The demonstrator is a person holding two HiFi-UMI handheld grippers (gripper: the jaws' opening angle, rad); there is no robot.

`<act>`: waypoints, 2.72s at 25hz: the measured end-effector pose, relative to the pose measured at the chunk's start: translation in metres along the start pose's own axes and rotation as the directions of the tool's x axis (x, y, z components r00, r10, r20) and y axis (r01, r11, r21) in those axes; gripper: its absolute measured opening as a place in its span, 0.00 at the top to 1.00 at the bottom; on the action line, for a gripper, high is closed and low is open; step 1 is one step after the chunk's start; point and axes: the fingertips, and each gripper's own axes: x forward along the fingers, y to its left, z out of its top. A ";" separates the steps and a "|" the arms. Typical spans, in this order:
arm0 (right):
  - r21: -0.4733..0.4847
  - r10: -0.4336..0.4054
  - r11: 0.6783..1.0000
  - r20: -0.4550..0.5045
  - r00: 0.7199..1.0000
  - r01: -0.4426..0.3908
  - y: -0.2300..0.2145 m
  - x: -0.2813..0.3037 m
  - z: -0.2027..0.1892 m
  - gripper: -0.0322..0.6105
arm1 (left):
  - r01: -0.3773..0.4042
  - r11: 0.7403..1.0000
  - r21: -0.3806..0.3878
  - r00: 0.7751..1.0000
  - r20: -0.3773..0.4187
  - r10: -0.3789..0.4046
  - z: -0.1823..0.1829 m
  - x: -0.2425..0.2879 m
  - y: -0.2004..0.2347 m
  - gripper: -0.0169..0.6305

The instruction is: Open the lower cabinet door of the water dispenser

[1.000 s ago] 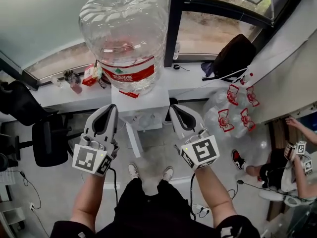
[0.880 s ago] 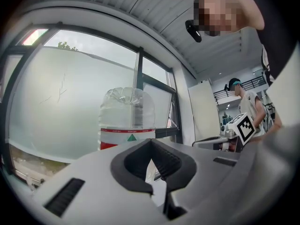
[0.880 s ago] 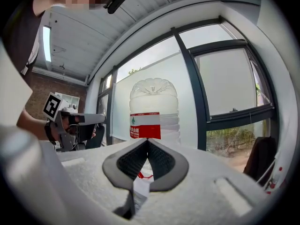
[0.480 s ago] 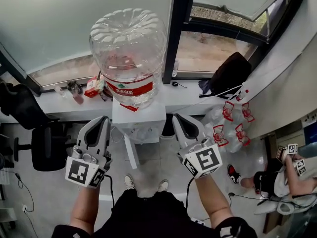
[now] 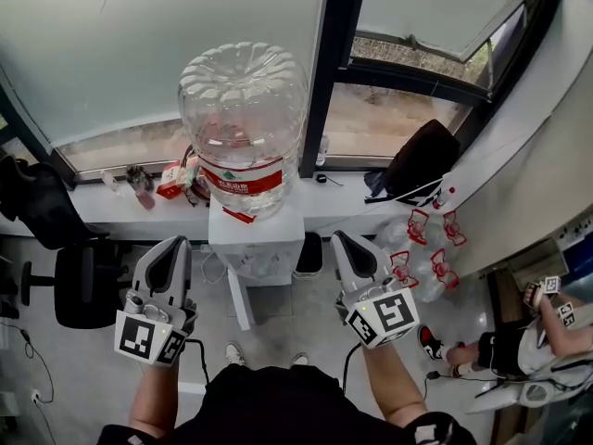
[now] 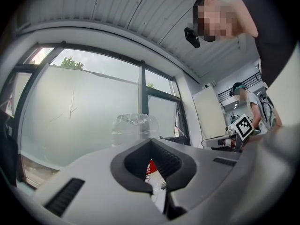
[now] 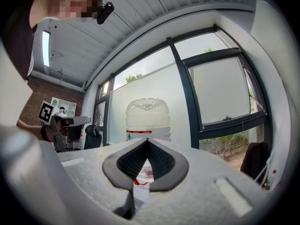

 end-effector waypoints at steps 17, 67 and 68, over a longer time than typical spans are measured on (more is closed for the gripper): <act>-0.090 -0.179 0.979 0.049 0.983 0.183 -0.031 -0.043 0.016 0.94 | -0.125 0.992 0.015 0.991 0.040 0.124 0.005 -0.042 0.030 0.96; -0.059 -0.135 0.989 0.004 0.991 0.135 -0.007 -0.032 -0.001 0.94 | -0.044 0.998 -0.043 0.997 0.061 0.047 0.008 -0.029 0.010 0.96; -0.057 -0.136 0.989 0.004 0.991 0.136 -0.006 -0.032 -0.001 0.94 | -0.044 0.998 -0.043 0.997 0.060 0.046 0.007 -0.030 0.011 0.96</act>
